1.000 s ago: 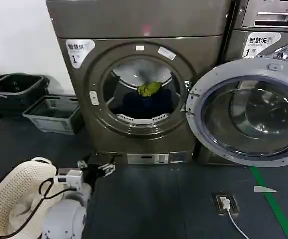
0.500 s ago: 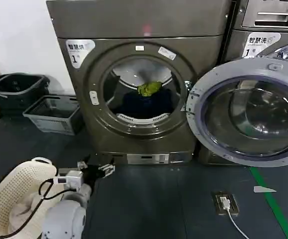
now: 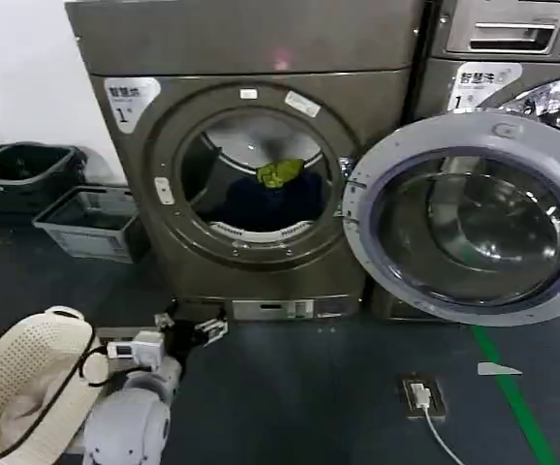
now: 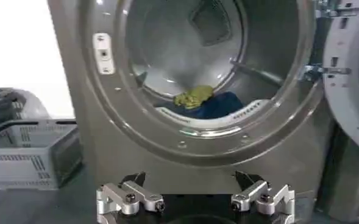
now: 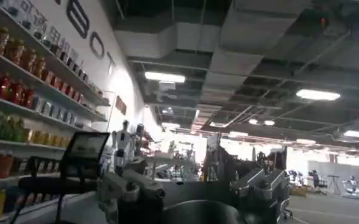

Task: Grasp the clothes from the dryer.

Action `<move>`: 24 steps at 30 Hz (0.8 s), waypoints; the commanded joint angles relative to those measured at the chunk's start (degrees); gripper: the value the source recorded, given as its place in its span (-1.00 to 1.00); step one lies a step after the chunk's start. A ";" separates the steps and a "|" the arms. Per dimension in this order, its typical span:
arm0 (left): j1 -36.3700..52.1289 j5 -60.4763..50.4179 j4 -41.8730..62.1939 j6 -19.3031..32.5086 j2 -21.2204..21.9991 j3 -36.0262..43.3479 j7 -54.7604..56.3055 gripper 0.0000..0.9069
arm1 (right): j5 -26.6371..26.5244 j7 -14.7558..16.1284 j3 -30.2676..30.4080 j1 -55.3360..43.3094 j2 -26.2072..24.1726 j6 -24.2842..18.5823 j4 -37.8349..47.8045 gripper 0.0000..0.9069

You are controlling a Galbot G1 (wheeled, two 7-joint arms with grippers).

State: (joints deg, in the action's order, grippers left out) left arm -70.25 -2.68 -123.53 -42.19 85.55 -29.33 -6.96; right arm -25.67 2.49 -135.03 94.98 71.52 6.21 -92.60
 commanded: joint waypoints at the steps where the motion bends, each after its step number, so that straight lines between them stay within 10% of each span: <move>1: 0.13 0.21 0.10 -2.81 0.01 0.16 0.00 1.00 | -0.06 -0.27 0.02 -0.01 -0.05 -0.06 0.03 1.00; 24: 0.00 -0.15 0.63 -2.81 0.52 0.97 0.18 1.00 | -0.13 -0.75 -0.45 -0.10 1.13 -2.89 0.98 1.00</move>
State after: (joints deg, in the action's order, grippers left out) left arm -70.22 -2.86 -122.85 -42.19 86.10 -28.35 -6.77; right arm -26.21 1.82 -135.71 94.94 72.87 4.09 -91.64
